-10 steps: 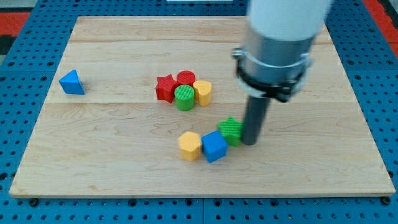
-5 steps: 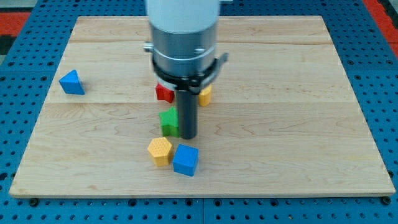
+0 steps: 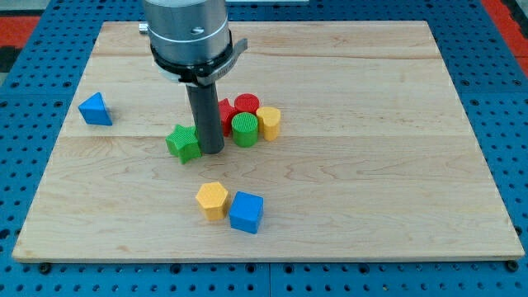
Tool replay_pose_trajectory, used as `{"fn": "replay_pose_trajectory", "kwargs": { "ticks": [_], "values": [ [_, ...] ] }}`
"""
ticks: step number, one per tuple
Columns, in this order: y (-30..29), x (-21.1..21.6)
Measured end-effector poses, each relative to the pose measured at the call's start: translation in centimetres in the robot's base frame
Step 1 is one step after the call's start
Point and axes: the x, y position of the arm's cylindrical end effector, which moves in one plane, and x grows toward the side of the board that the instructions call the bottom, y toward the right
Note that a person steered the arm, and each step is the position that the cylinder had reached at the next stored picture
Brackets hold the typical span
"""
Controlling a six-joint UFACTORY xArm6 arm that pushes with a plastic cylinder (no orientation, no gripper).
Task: Move the green star left to the blue triangle
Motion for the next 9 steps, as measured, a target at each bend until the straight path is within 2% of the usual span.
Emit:
{"fn": "replay_pose_trajectory", "kwargs": {
  "ticks": [4, 6, 8, 9],
  "values": [
    [-12.4, -0.5],
    [-12.7, 2.4],
    [-16.0, 1.8],
    [-17.5, -0.4]
  ]
}}
